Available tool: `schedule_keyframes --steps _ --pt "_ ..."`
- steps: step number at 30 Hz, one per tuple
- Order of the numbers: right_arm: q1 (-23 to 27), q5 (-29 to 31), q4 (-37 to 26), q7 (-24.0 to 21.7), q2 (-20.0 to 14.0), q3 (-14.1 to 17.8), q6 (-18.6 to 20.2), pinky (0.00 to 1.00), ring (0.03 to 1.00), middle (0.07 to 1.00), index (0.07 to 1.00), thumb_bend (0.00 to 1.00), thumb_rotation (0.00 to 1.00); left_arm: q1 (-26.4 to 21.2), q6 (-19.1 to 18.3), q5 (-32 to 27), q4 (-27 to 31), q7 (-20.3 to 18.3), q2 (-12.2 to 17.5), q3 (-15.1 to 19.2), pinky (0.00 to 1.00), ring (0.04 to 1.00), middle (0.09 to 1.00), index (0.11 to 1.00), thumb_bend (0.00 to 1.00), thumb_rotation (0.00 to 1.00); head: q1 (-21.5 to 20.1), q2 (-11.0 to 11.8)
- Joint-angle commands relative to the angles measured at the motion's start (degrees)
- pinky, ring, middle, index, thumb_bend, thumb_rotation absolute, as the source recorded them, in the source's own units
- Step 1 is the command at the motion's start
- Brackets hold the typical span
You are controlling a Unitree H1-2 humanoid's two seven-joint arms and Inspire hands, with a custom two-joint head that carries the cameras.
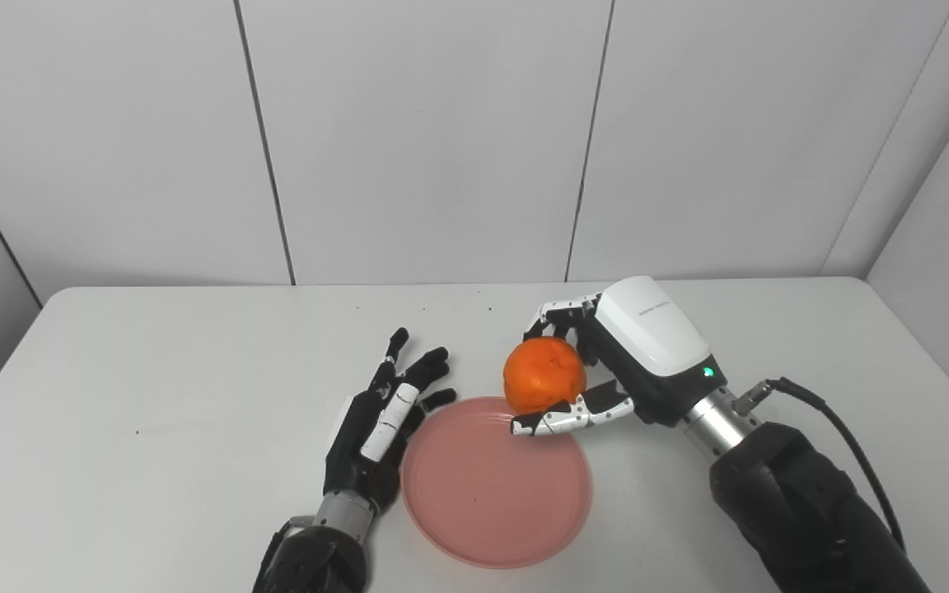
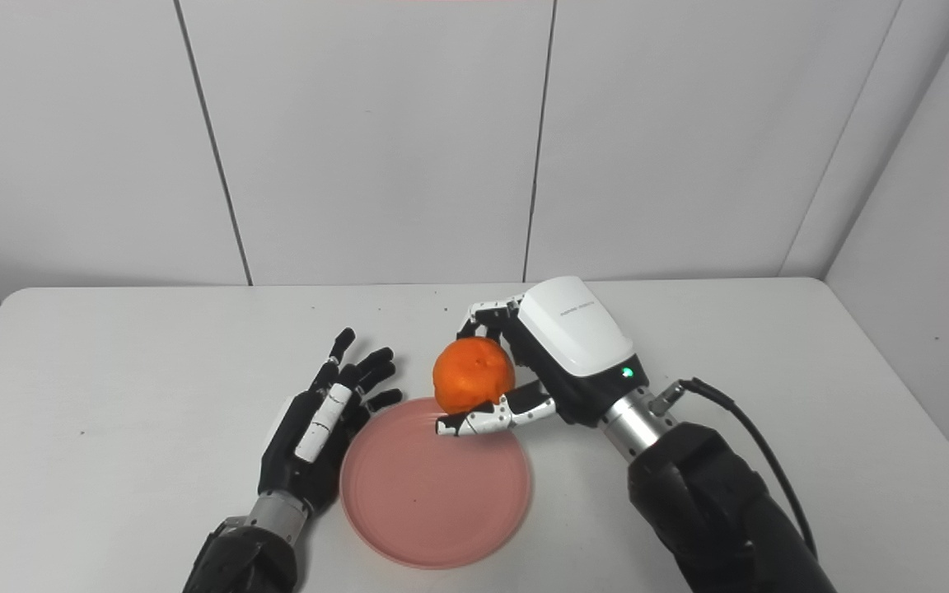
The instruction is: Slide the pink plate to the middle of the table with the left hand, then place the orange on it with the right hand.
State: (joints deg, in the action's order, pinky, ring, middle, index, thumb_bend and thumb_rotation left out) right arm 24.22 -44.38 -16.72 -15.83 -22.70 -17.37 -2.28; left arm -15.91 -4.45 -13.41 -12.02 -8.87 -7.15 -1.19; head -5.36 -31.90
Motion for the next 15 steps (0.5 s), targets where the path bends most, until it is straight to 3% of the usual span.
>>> schedule_keyframes --steps 1,5,11,15 --pt "3.9 0.4 -1.0 -1.2 -1.6 -0.4 -3.5 0.2 0.281 0.418 0.489 0.61 0.63 1.7 -4.4 0.4 -1.0 1.5 -0.3 0.1 0.76 0.868 0.83 0.996 0.86 0.59 0.0 -0.1" --pt "4.9 1.3 1.2 -2.9 -1.9 -1.8 -6.2 0.21 0.292 0.432 0.511 0.62 0.64 1.6 -5.4 -0.1 -0.6 1.5 -0.4 0.2 0.76 0.864 0.828 0.999 0.85 0.58 0.4 -0.3" --pt "5.6 1.1 4.5 -4.4 -0.9 -3.7 -8.2 0.2 0.274 0.427 0.517 0.63 0.56 1.7 -5.8 0.3 -0.1 1.6 -0.5 -0.1 0.79 0.88 0.827 1.0 0.85 0.6 0.3 -0.9" --pt "6.4 0.5 6.0 -6.2 -0.9 -5.3 -9.4 0.19 0.257 0.399 0.481 0.54 0.58 1.6 -5.9 0.1 0.1 1.4 -0.6 -0.3 0.79 0.884 0.836 1.0 0.87 0.6 0.7 -1.1"
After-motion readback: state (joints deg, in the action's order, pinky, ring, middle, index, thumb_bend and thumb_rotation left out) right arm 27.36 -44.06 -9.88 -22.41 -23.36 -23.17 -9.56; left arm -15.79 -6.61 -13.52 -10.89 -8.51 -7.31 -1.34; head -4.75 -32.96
